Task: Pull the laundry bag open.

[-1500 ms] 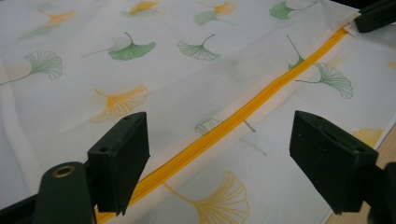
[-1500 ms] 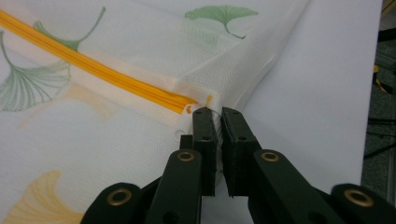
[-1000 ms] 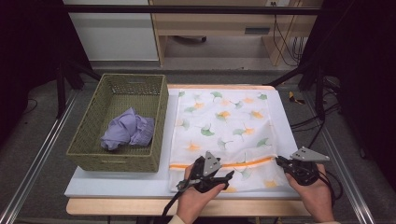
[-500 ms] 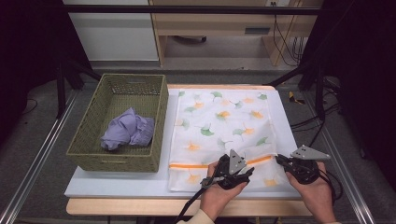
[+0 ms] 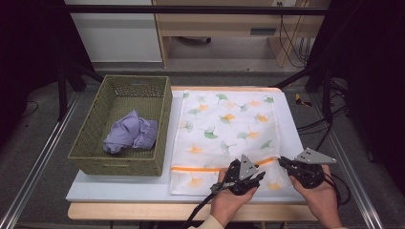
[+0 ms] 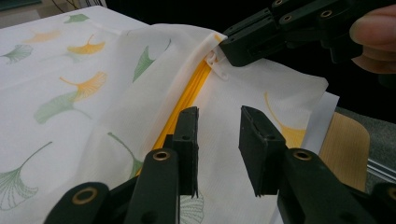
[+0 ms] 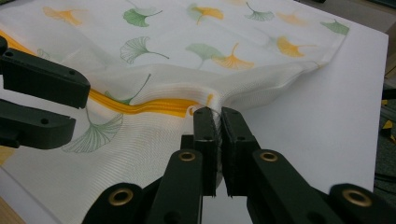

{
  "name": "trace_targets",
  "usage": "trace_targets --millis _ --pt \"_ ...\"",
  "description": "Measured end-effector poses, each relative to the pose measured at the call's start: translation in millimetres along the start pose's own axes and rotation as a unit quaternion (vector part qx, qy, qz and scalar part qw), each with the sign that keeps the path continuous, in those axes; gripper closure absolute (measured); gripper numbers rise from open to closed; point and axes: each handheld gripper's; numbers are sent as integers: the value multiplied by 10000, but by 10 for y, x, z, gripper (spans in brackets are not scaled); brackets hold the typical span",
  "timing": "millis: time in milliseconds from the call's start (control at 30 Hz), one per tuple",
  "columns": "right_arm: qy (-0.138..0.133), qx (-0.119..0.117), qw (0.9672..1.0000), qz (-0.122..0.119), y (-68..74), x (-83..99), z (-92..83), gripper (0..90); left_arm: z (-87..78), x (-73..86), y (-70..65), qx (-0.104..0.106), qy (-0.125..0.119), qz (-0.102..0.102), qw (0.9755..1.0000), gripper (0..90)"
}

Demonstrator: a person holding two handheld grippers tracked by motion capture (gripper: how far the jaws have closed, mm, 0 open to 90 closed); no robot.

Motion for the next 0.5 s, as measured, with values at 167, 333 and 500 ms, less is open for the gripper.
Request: trace_targets --millis 167,333,500 --pt "-7 -18 10000 13 9 -5 -15 857 82 -16 -6 62 -43 -71 9999 698" --pt "-18 -26 10000 -25 36 -15 -23 857 184 -31 -29 179 -40 -112 9998 731" --pt "-9 -38 10000 -77 50 -17 -26 857 248 -46 -39 79 -2 -59 10000 730"
Point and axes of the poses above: each handheld gripper's, and its own axes: z roughly forward along the jaws, x roughly out of its underside, y roughly to its left, and after that the axes turned 3 degrees about -z, right-handed
